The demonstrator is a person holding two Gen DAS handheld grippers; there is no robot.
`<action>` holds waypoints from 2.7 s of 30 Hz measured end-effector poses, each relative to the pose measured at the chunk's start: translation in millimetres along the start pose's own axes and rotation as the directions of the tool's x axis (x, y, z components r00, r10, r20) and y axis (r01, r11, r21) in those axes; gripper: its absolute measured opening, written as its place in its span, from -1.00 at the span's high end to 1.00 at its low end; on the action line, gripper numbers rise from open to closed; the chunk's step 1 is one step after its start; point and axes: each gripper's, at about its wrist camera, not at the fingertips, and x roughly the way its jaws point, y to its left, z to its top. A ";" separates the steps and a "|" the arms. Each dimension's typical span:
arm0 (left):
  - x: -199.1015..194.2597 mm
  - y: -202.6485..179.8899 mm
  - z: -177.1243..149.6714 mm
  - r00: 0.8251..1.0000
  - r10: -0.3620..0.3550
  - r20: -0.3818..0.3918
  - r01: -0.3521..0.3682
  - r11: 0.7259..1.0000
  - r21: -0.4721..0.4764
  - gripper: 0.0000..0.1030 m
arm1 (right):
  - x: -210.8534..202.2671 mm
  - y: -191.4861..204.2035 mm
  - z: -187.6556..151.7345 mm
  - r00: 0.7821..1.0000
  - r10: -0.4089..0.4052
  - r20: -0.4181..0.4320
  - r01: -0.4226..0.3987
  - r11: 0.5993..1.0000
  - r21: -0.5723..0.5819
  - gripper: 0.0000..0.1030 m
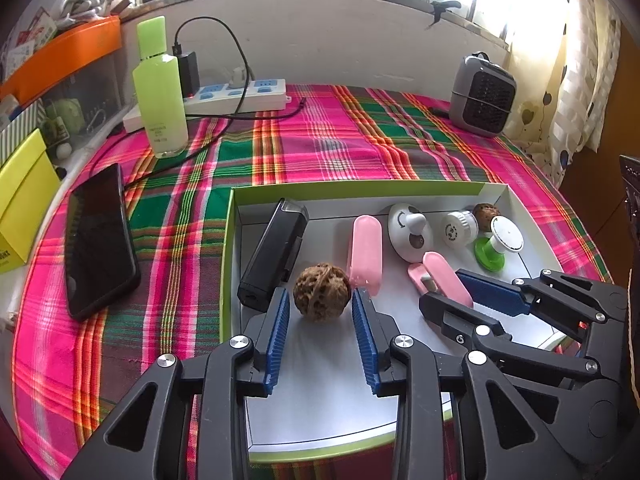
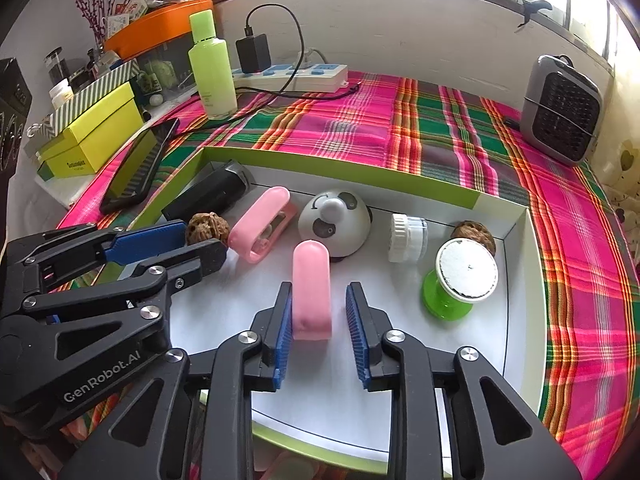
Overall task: Organize objects
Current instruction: 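Lower both items into the tray and open both grippers, then withdraw both grippers toward the pink clip and white knob before the tray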
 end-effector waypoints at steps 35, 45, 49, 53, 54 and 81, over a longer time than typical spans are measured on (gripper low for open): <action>-67.6 -0.2 -32.0 0.996 0.014 0.086 -0.011 0.999 -0.034 0.19 | -59.3 14.7 -25.0 0.994 -0.029 0.103 0.027 0.999 0.022 0.29; -86.0 -5.9 -47.6 0.995 0.009 0.101 -0.007 1.000 -0.026 0.18 | -76.7 16.3 -40.9 0.992 -0.025 0.124 0.021 0.999 0.035 0.29; -89.9 -9.1 -54.1 0.995 0.002 0.098 0.000 1.000 -0.025 0.18 | -81.4 15.2 -49.9 0.991 -0.038 0.128 0.032 0.999 0.043 0.29; -90.9 -11.0 -60.8 0.996 -0.014 0.092 0.016 0.999 -0.028 0.18 | -84.5 12.9 -57.7 0.992 -0.041 0.123 0.035 0.998 0.046 0.29; -91.1 -10.7 -63.1 0.996 -0.021 0.090 0.024 0.999 -0.032 0.18 | -85.5 11.8 -59.8 0.991 -0.042 0.123 0.037 0.998 0.049 0.29; -70.3 -6.9 -88.1 0.997 -0.072 0.027 0.074 0.994 -0.085 0.18 | -71.3 9.4 -81.2 0.997 0.024 0.078 -0.029 0.997 0.072 0.29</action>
